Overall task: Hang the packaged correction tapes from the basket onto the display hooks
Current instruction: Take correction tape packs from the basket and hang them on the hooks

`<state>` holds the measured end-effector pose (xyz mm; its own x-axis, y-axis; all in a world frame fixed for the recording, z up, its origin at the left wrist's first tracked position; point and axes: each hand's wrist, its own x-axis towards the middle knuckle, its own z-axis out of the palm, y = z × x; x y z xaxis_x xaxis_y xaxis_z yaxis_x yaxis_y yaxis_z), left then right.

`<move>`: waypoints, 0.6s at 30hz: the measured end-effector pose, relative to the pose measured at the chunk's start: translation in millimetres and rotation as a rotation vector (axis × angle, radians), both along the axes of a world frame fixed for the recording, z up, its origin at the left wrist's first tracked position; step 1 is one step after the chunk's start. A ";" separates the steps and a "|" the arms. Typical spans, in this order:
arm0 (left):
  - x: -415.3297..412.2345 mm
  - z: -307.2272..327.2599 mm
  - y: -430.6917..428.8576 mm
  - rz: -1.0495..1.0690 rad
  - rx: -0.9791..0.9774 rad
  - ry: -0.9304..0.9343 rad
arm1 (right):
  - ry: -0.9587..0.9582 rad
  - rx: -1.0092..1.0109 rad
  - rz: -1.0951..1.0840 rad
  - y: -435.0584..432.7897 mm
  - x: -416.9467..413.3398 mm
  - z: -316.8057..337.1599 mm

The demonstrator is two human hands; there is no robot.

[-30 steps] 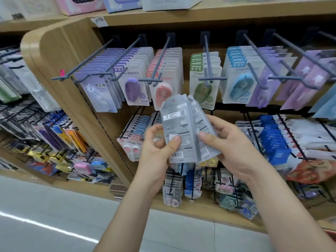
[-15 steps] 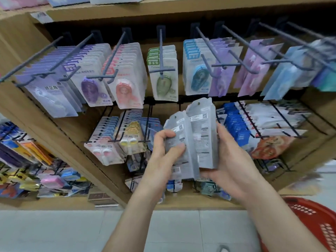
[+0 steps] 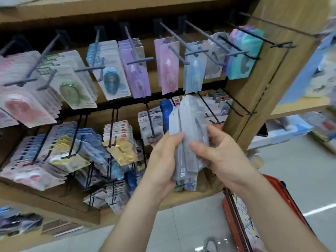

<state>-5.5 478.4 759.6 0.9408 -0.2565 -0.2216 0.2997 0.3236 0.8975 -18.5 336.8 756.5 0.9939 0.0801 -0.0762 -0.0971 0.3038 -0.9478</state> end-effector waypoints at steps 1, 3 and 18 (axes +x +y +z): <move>0.3 1.6 -14.0 -0.019 0.022 -0.007 | -0.022 -0.014 -0.025 -13.7 -0.6 1.1; 2.9 4.2 -41.0 -0.058 0.081 -0.061 | -0.044 -0.053 -0.077 -42.0 -1.0 2.5; 36.8 21.0 -135.2 0.231 0.381 -0.394 | -0.296 -0.228 -0.221 -175.9 26.3 9.5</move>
